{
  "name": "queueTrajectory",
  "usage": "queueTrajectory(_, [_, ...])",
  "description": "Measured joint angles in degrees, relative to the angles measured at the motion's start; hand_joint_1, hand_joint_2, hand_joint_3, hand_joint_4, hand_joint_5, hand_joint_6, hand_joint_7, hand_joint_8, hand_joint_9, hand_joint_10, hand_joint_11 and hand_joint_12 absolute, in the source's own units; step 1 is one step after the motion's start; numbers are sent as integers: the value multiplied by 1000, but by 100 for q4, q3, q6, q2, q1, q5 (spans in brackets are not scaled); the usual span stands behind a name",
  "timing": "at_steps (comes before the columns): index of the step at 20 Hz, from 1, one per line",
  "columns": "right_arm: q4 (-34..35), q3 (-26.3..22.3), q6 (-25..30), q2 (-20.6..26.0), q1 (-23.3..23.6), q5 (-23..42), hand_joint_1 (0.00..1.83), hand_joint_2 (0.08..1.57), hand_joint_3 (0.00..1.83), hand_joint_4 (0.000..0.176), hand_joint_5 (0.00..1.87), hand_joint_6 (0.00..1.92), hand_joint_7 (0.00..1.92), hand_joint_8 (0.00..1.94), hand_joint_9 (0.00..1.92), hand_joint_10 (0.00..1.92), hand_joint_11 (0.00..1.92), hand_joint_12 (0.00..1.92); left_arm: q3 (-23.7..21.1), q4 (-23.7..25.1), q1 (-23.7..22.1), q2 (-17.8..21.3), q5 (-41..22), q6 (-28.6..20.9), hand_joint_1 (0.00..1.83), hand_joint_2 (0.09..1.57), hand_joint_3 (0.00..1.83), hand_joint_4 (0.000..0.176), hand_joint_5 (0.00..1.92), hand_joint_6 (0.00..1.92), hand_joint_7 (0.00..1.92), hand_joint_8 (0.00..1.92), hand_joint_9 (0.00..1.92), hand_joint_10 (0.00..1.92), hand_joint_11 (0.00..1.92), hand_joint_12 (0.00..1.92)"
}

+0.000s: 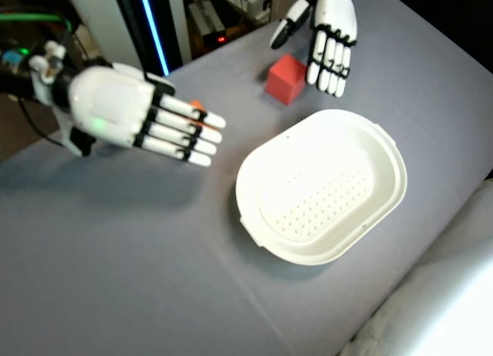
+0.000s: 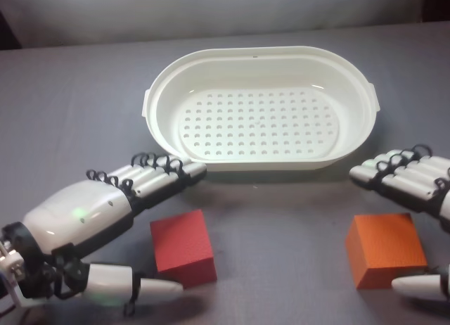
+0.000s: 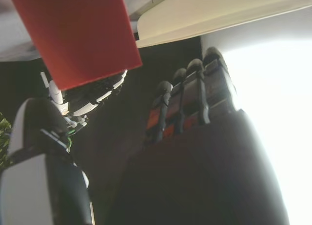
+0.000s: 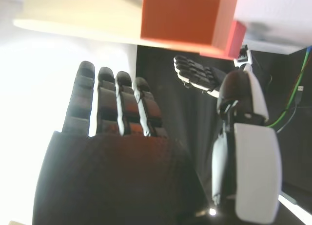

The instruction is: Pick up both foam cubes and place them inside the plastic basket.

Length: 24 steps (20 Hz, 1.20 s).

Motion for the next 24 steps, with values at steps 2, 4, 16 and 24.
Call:
queueTrajectory(2, [-4, 90, 2, -129, 74, -210, 654, 1103, 8, 0, 0, 0, 0, 0, 1, 0, 0, 0, 48, 20, -24, -63, 66, -35, 838, 971, 0, 17, 125, 25, 159, 21, 191, 66, 0, 1293])
queueTrajectory(4, [-11, 157, 0, -195, 107, -354, 712, 1207, 0, 0, 263, 97, 339, 60, 250, 84, 0, 678, 118, 22, -37, -118, 33, -94, 999, 1045, 4, 0, 350, 72, 448, 212, 395, 960, 325, 1714])
queueTrajectory(16, [-243, 85, -55, 243, 802, 402, 1327, 1258, 0, 0, 621, 1363, 731, 1421, 681, 1605, 513, 1733, 17, 48, -601, 170, -468, 254, 1354, 1202, 0, 0, 687, 1247, 804, 1266, 835, 1447, 758, 1518])
queueTrajectory(24, [-229, 1263, -225, -599, 2337, -610, 1303, 1263, 1, 0, 584, 1371, 733, 1454, 736, 1566, 632, 1689, 1204, -555, -2013, -492, 341, 557, 1359, 1181, 2, 0, 738, 1145, 875, 1189, 827, 1449, 761, 1589])
